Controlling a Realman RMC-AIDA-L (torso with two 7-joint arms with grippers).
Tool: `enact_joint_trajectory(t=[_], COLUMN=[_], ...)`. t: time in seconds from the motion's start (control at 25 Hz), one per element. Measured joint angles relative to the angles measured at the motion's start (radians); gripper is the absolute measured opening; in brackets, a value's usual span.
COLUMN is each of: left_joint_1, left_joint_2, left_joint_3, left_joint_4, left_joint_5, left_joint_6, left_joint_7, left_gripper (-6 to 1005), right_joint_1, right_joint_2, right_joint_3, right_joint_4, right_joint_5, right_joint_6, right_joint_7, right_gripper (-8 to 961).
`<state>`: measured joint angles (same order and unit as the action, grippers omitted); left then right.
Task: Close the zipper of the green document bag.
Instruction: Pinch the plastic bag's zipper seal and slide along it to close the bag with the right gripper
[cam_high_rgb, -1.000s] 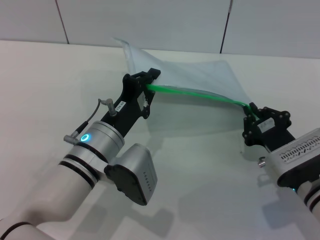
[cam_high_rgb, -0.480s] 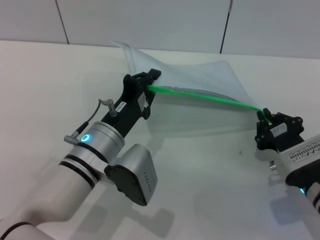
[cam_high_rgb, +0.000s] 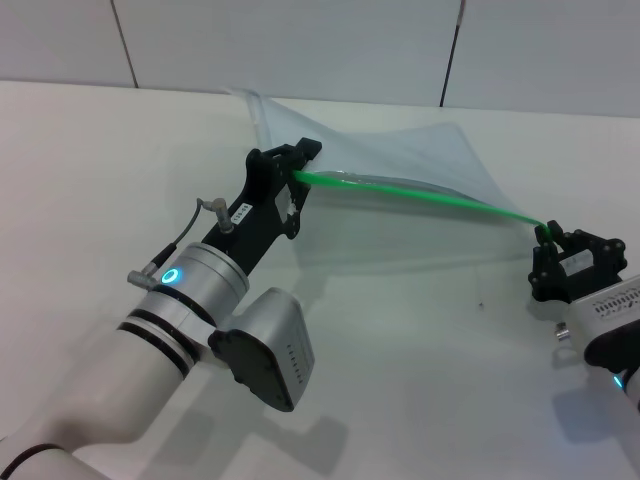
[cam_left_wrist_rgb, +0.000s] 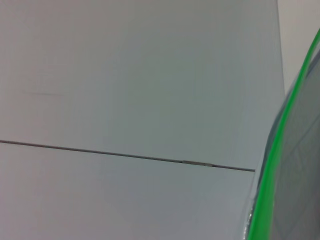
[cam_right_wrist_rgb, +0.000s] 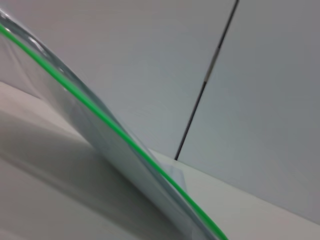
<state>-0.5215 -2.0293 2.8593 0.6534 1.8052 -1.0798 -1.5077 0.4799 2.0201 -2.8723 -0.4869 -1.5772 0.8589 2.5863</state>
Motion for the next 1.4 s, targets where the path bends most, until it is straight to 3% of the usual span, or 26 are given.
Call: enact_joint_trajectory(t=[1.4], left_joint_1=[0.008], left_joint_2=[-0.003], left_joint_3=[-0.001], left_joint_4=[-0.012], left_joint_5=[0.014], left_joint_6=[-0.054], left_joint_7=[-0.003], left_gripper=[56], right_joint_1=[0.005], right_joint_2=[0.002], right_joint_3=[0.004], right_joint_4=[-0.002], right_joint_5=[0.056], right_joint_6=[-0.001], right_joint_7=[-0.009], right_gripper=[78])
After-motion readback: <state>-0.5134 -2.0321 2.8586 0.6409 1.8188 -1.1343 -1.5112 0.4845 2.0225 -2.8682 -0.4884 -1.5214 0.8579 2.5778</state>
